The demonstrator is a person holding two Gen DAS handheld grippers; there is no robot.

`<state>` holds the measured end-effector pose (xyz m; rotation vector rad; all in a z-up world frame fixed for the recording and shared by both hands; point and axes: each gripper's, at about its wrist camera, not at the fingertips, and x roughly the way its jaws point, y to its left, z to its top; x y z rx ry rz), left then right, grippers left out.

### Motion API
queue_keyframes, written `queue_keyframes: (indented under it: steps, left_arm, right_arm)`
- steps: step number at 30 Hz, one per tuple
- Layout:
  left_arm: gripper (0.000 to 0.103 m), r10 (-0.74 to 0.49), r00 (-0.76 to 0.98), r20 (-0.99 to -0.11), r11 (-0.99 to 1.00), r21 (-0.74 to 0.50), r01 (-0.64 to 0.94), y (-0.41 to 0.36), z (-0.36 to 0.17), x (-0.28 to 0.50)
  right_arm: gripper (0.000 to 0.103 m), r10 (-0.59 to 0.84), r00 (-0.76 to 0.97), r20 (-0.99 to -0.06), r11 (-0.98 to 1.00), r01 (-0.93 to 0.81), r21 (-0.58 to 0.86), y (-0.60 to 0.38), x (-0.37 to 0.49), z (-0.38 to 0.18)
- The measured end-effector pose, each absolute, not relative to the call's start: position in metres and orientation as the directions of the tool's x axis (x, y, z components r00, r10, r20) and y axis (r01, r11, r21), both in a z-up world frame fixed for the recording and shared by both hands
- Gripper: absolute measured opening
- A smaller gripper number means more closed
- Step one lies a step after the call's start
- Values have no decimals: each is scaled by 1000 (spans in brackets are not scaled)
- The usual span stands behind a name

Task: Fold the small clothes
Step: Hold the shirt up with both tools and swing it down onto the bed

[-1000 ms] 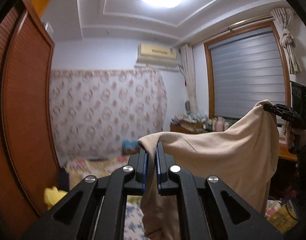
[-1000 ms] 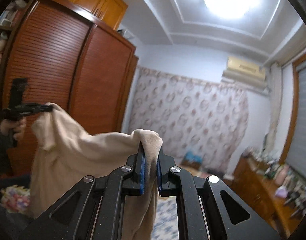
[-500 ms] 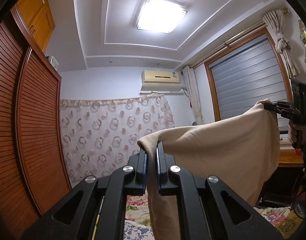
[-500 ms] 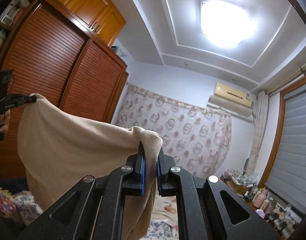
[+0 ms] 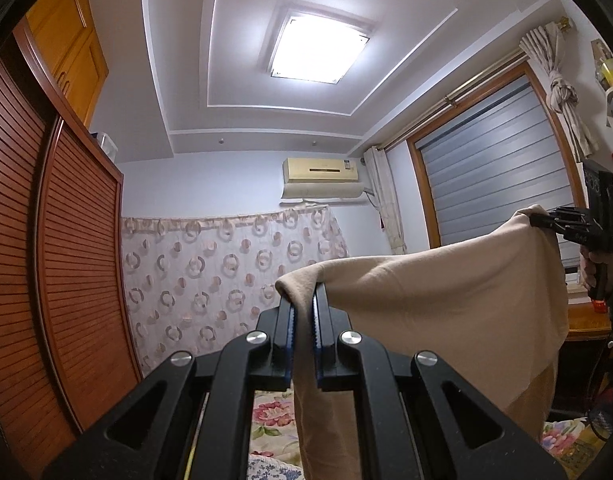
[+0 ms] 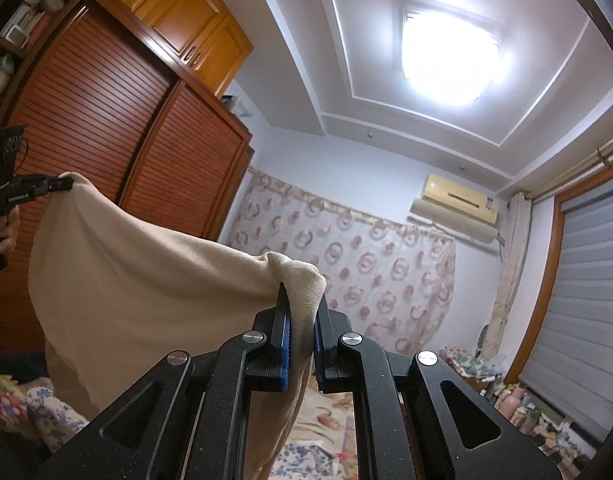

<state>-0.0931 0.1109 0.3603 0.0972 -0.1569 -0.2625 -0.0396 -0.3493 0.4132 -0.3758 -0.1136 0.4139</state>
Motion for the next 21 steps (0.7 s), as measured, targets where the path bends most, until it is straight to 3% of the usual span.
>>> queue_keyframes:
  steps: [5, 10, 21]
  left_arm:
    - [5, -257, 960, 110, 963, 118, 244, 107, 353, -79]
    - [5, -231, 973, 15, 966, 122, 227, 102, 317, -32]
    - [5, -191, 948, -256, 975, 63, 214, 94, 177, 136]
  right_arm:
    - [6, 397, 918, 12, 850, -362, -383, -350, -32, 406]
    - [6, 378, 923, -75, 849, -378, -370, -348, 12, 377]
    - [6, 377, 853, -360, 834, -482, -268, -340, 179, 209]
